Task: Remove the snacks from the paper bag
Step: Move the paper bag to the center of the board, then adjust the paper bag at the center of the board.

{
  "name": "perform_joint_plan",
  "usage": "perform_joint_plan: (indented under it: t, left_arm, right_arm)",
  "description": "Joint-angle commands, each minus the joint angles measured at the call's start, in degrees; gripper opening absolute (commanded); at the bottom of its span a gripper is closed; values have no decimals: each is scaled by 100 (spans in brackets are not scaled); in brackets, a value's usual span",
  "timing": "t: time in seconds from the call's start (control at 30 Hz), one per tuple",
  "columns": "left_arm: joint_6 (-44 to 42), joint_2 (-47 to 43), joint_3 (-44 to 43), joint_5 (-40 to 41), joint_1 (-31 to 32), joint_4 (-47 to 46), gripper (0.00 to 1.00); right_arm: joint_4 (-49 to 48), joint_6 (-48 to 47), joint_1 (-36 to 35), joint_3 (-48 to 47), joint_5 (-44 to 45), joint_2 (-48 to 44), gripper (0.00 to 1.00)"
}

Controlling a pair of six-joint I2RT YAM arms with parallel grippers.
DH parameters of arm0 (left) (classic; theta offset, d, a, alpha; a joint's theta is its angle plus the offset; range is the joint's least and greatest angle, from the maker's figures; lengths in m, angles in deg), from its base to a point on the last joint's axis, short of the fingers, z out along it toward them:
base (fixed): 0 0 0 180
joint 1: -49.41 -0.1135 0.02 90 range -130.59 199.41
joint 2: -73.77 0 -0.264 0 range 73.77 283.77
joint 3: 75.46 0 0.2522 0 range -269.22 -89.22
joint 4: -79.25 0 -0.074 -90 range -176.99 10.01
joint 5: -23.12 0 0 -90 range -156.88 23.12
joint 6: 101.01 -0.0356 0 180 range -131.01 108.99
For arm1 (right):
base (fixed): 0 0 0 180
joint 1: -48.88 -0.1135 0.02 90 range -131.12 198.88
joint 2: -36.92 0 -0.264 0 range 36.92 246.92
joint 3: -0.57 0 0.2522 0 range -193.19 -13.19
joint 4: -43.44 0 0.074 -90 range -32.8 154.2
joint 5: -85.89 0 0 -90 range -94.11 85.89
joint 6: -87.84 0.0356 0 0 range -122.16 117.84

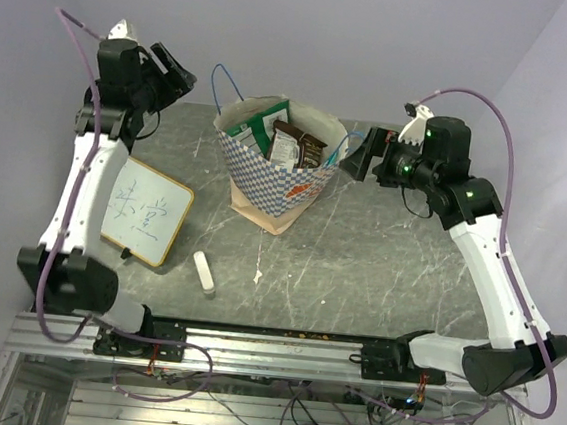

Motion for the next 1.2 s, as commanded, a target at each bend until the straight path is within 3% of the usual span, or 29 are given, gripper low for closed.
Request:
perform_joint_plan:
  t: [0.0,0.17,0.33,0.67,0.73,0.87,1.03,1.17]
  left_arm:
    - [257,987,-13,-1609,-304,-1055,76]
    - [620,2149,-316,-2801,-302,-2539,65]
    - [571,2848,-565,-2611,-302,-2405,57]
    - [1905,4266,-1458,-3387,-302,-3965,42]
    - [2190,4401,-1492,-3456,-302,-4420,38]
    - [2651,4596,-1527,-3575,-302,-5066,30]
    - [3143,4579,-1425,-3587,-302,-5690,15]
    - [2964,4271,-1233,-3485,-303,-5397,8]
  right_arm:
    - [-553,89,-80,-251,-433,160,100]
    - [-596,72,-78,-280,-534,291,100]
    - [-638,22,-82,-458,-546,422,100]
    - [-1234,89,-83,-425,-676,712,100]
    - [-1392,130,-82,-365,-735,835,100]
    - [-1891,281,-110,-288,-1110,1086,85]
    - [-1755,172,-314,-538,-939,1396,84]
    - [-1614,153,-341,-285,-437,1265,87]
